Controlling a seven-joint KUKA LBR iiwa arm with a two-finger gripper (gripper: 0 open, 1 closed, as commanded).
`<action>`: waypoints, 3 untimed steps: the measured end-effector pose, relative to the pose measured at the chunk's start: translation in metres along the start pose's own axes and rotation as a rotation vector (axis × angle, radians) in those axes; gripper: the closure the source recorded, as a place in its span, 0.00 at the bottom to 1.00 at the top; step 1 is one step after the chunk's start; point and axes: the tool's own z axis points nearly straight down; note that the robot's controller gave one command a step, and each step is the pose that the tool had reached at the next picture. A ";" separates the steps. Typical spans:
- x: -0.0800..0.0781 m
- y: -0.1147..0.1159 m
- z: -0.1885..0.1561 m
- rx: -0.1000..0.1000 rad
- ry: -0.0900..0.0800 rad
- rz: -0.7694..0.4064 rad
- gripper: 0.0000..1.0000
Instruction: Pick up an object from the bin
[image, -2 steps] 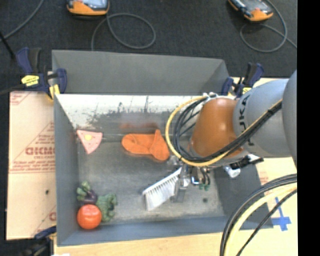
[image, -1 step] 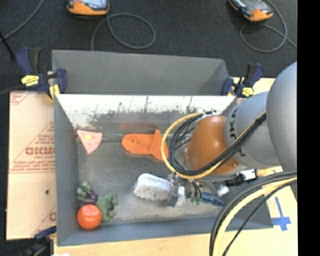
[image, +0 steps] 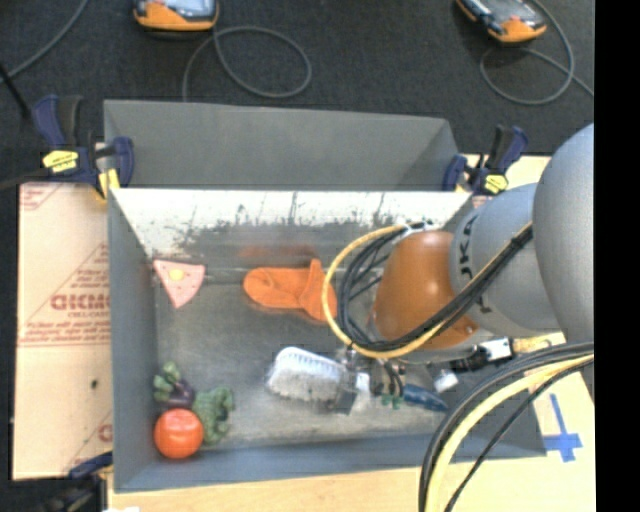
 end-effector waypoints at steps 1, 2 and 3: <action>0.003 -0.001 -0.120 0.000 -0.001 -0.062 1.00; 0.003 -0.001 -0.120 0.000 -0.001 -0.063 1.00; 0.011 -0.015 -0.241 0.000 -0.002 -0.059 1.00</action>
Offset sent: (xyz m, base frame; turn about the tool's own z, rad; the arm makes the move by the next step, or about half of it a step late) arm 0.0000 0.0000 0.0000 0.0000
